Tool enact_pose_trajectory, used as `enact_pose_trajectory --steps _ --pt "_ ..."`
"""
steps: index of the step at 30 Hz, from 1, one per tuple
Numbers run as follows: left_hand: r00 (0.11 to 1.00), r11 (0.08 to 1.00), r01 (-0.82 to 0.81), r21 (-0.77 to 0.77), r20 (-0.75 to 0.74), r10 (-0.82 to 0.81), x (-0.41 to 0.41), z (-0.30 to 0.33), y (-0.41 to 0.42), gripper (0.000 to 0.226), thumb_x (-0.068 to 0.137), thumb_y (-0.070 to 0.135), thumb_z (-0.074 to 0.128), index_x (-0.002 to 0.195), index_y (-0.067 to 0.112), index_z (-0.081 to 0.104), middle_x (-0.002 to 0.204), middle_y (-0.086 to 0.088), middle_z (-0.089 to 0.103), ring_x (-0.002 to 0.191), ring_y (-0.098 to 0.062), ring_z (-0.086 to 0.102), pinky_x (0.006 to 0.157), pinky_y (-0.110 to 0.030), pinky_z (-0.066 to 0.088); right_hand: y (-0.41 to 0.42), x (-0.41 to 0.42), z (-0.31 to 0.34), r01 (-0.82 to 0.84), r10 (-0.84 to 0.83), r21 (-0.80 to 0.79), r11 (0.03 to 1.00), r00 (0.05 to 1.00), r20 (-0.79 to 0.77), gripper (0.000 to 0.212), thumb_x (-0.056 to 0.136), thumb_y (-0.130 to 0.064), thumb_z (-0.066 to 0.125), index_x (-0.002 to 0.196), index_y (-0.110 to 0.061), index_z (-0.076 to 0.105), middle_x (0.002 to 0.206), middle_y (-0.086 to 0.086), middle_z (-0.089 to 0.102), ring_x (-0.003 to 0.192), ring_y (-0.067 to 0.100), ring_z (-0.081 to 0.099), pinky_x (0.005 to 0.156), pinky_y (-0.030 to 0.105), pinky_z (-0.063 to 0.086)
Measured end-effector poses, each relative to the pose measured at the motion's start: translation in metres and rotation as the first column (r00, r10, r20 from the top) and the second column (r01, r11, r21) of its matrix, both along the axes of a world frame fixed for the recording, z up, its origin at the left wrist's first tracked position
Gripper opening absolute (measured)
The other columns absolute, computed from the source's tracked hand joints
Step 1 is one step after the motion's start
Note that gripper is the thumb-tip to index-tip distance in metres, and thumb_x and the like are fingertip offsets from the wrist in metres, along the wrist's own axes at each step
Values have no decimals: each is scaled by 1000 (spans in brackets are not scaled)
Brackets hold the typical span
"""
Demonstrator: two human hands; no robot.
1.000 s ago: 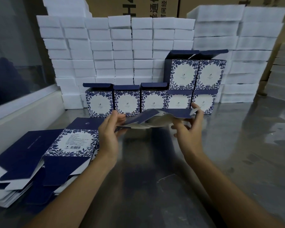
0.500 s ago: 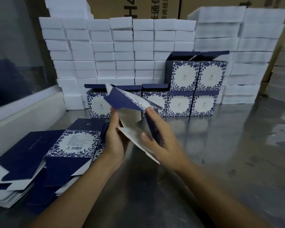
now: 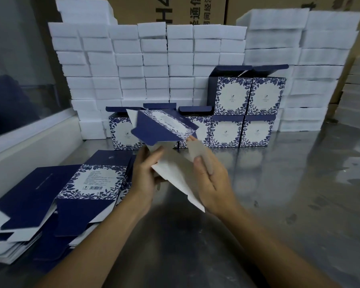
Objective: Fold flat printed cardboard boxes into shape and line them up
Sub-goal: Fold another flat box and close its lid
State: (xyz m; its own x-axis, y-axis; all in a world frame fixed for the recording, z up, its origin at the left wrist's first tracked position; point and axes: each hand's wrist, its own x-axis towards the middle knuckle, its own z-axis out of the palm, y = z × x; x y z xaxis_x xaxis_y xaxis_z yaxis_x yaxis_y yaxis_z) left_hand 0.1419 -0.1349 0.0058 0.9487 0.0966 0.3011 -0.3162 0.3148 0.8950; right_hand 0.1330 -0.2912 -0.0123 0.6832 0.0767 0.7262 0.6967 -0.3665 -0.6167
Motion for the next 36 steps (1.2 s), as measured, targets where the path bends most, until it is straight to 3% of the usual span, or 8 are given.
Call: enact_pose_trajectory --steps 6,13,18,22,23,26,32,36 --pt "973 978 -193 76 142 181 0 -1 10 31 71 27 69 95 11 60 89 -14 65 80 -28 64 63 -41 50 -11 3 13 126 -163 372 920 984 67 25 99 -49 37 102 -41 61 84 -7 61 78 19 61 67 44 52" --pt "934 924 -270 270 305 184 -10 0 6 39 71 40 62 86 4 66 84 -20 68 82 -42 65 67 -61 52 -25 2 20 149 -154 500 853 988 -32 59 92 -54 44 82 3 57 76 30 59 73 50 58 55 59 49" --pt "917 877 -376 299 258 305 -9 -1 6 63 74 52 51 78 -9 63 77 -30 64 70 -27 61 68 -57 51 -26 2 22 119 -59 426 897 987 -151 48 95 -46 47 79 -2 58 77 23 63 71 33 63 57 58 53" --pt "887 819 -453 353 268 376 -6 -3 10 50 87 41 51 52 6 42 50 -8 43 52 -14 39 51 -37 33 -28 7 22 152 -101 452 879 986 -135 28 104 -33 50 90 -11 58 68 3 63 64 12 57 50 41 48" --pt "880 804 -469 365 278 386 -4 -4 11 52 91 39 52 53 4 43 50 -9 45 53 -13 40 51 -39 33 -29 8 23 164 -109 488 857 984 -140 7 103 -26 53 98 -23 55 68 -5 67 62 6 61 50 33 52" --pt "860 788 -502 357 300 412 -1 -6 12 48 100 28 53 73 -11 55 74 -30 58 67 -25 52 65 -52 45 -32 11 22 185 -110 590 786 981 -162 23 101 -15 58 102 -33 44 83 5 71 59 10 66 49 26 55" --pt "851 777 -525 348 199 486 9 -14 18 42 102 32 47 75 2 58 69 -13 60 69 -40 60 67 -58 54 -37 22 7 166 -141 370 914 986 -94 21 105 -21 49 91 -32 60 89 -10 67 58 23 69 49 26 51" --pt "854 775 -513 369 134 502 14 -18 24 47 102 35 46 72 2 58 68 -16 59 74 -43 63 71 -58 54 -40 27 -9 155 -146 53 986 978 -150 61 92 14 40 104 -44 58 105 1 66 67 10 70 61 25 50"
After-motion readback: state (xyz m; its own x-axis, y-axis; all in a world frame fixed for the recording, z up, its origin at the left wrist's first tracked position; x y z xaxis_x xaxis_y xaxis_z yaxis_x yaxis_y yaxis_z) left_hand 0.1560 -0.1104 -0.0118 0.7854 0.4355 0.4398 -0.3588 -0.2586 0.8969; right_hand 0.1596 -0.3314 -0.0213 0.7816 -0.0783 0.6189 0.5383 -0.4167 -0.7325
